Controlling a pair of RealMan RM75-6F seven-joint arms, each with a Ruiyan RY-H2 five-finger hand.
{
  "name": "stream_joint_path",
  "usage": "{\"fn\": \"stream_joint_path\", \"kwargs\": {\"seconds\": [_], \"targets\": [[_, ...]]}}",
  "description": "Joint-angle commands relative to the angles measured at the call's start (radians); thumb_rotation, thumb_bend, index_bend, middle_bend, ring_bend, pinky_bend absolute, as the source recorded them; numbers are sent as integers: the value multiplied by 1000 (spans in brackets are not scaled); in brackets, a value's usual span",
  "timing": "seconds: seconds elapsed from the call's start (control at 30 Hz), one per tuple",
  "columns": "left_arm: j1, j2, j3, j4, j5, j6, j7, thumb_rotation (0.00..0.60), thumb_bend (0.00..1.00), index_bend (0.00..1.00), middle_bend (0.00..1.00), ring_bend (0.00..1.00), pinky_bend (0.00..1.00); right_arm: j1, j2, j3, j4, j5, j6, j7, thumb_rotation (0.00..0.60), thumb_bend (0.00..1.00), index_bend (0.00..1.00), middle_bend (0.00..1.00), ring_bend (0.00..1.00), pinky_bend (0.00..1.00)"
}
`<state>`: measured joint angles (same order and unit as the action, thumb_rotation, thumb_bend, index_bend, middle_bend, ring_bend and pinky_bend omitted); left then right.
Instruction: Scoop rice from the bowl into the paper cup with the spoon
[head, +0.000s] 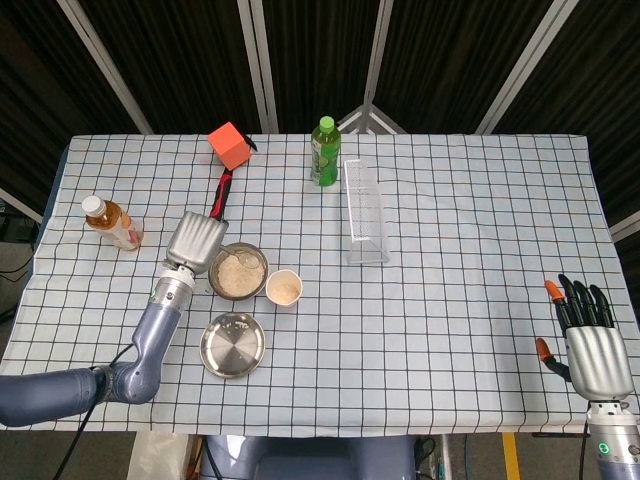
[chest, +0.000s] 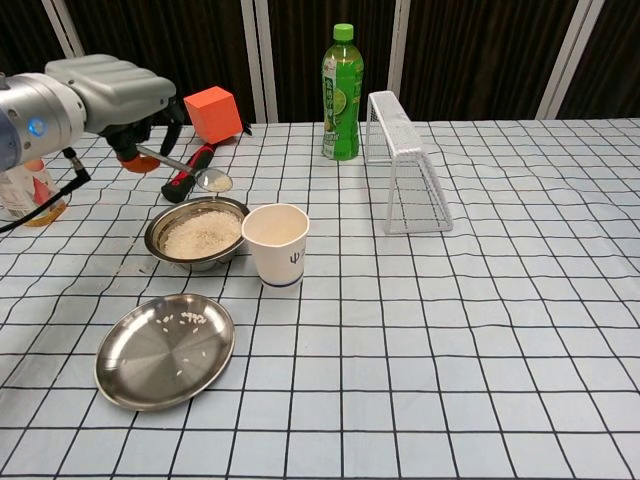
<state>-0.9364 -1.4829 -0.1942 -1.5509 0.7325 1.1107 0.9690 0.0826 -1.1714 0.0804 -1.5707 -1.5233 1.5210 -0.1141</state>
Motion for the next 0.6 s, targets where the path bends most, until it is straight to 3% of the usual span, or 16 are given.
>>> {"fn": "stream_joint_path", "kwargs": {"seconds": [0.03,0.37,0.6], "targets": [[-18,-2,-9,-17,-5,5,18,600,479,608,999,985,1000,0,1,0,-1,0,1,0,600,384,0,0,0,0],[-74,-29,-4,-53,-30,6,80,600,479,608,999,985,1000,-2,2,1,-3,-5,10,-4,600,383,0,0,0,0],[-106,-42,32,-49,-28,3,138,600,479,609,999,985,1000,-3,2,2,-3,-8,15,-4,600,384,0,0,0,0]]}}
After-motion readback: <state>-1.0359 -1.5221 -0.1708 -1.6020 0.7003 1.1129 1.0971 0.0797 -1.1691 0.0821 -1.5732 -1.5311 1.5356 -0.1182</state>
